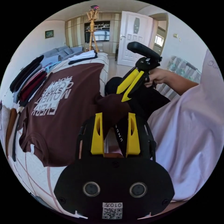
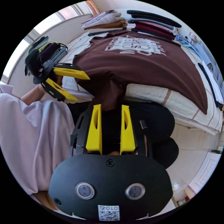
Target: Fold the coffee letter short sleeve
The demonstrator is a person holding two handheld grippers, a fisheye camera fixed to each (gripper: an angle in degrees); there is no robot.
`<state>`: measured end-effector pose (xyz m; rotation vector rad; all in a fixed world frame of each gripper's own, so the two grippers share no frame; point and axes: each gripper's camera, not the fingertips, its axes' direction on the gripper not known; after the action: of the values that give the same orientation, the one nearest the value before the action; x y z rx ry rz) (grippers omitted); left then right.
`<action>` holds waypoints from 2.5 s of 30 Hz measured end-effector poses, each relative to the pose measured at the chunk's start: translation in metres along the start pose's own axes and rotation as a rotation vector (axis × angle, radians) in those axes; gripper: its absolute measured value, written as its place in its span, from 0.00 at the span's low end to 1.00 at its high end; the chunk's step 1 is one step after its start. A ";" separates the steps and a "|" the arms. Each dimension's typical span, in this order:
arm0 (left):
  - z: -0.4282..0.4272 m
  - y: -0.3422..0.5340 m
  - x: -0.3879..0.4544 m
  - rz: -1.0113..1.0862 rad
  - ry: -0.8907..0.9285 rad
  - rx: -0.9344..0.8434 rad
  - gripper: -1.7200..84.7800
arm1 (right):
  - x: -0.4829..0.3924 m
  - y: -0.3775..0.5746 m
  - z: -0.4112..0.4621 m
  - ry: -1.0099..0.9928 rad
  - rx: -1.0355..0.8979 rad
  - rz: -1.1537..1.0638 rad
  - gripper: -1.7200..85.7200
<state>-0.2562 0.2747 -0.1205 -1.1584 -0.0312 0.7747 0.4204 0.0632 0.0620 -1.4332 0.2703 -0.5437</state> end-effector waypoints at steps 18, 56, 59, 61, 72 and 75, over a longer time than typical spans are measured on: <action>-0.013 -0.053 0.032 0.067 -0.279 -0.019 0.13 | 0.007 -0.062 -0.066 -0.119 0.114 -0.113 0.04; -0.130 -0.092 -0.154 -0.459 -0.054 -0.111 0.06 | 0.110 -0.186 -0.040 0.151 0.123 -0.144 0.05; -0.142 -0.090 -0.154 -0.451 0.074 -0.086 0.03 | 0.120 -0.184 -0.053 0.069 0.068 -0.151 0.04; -0.146 -0.082 -0.156 -0.475 0.177 -0.076 0.03 | 0.127 -0.181 -0.060 0.023 0.031 -0.166 0.04; -0.125 -0.071 -0.141 -0.507 0.214 -0.124 0.06 | 0.149 -0.180 -0.055 -0.040 -0.052 -0.176 0.06; -0.138 -0.075 -0.129 -0.478 0.172 -0.191 0.09 | 0.141 -0.171 -0.067 0.043 -0.041 -0.196 0.08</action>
<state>-0.2566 0.0773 -0.0719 -1.3282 -0.2343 0.2514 0.4744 -0.0731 0.2413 -1.4983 0.1774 -0.7327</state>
